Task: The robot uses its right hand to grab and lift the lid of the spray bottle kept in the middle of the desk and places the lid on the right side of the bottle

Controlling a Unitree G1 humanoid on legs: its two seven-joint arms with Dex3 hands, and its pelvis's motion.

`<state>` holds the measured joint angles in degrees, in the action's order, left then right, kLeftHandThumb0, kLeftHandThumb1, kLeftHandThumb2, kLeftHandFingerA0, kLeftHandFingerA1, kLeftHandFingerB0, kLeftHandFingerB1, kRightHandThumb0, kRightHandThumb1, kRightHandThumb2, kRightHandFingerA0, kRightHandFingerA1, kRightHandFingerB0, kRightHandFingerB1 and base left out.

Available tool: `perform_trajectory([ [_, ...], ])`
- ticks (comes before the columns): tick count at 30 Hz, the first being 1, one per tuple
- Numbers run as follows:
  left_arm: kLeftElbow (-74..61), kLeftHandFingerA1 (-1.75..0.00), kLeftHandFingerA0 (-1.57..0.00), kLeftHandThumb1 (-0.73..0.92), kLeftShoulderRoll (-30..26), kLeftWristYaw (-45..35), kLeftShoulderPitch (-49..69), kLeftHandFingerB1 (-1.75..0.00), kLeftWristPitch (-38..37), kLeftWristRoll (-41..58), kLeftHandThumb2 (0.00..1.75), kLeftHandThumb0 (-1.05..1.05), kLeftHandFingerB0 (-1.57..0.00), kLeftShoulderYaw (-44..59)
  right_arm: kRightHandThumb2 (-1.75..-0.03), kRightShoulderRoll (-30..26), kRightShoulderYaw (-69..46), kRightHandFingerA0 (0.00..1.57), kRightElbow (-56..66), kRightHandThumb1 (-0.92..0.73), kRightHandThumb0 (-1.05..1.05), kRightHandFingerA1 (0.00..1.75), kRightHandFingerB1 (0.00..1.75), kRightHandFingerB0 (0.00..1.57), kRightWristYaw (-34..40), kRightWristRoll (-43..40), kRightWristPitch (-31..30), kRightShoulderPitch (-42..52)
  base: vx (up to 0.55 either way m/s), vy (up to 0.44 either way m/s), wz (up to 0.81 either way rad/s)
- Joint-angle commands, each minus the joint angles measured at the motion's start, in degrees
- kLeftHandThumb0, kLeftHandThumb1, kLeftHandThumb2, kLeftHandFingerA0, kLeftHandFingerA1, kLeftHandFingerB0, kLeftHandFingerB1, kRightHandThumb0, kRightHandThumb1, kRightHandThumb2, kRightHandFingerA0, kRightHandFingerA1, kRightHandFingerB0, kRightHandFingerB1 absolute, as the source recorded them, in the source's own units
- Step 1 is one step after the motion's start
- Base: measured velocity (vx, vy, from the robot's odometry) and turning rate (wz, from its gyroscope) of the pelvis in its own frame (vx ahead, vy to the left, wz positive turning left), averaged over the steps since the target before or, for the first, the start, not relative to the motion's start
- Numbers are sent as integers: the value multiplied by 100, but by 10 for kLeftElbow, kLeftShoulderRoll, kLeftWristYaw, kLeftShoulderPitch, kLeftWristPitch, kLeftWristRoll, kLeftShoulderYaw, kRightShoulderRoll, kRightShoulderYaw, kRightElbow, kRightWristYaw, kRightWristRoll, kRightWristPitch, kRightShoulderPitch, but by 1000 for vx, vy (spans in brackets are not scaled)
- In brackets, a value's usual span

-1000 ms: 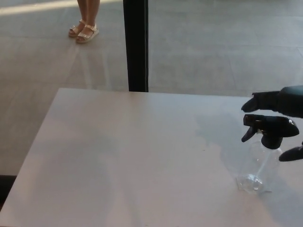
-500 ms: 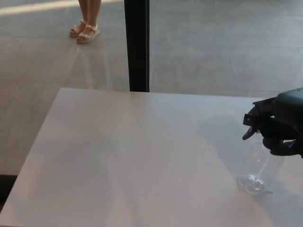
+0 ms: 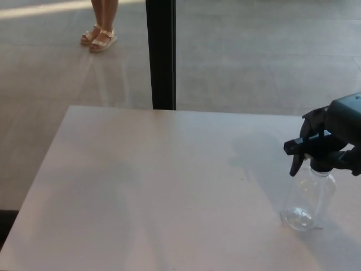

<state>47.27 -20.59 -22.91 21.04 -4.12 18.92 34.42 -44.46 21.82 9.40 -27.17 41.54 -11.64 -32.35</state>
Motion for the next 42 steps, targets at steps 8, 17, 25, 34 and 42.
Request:
perform_trajectory([
  [8,6,-60,-50,77,-9,0,1,-49,-25,1,119,-90,-29,-3,-95,5,-27,96,-10,-69,-31,173,71,82,93,79,49,37,0,0,0],
  [17,6,-53,-55,92,-13,0,2,-38,-17,4,79,-94,-34,-1,-107,54,-98,100,-30,-56,-26,175,61,81,78,-11,65,39,0,0,0],
  [25,3,-51,-54,92,-16,-6,4,-38,-21,5,76,-101,-33,0,-111,57,-134,90,-92,-57,-25,175,168,72,52,-56,82,-42,0,0,0],
  [34,11,-52,-57,92,-16,-3,1,-38,-19,8,75,-100,-34,2,-72,12,-144,94,-230,-70,-33,163,63,72,37,-62,126,-233,0,0,0],
  [42,9,-53,-57,92,-19,2,-3,-38,-19,4,78,-92,-35,0,-109,-15,-161,92,-254,-50,-29,175,101,83,-16,-71,57,-347,0,0,0],
])
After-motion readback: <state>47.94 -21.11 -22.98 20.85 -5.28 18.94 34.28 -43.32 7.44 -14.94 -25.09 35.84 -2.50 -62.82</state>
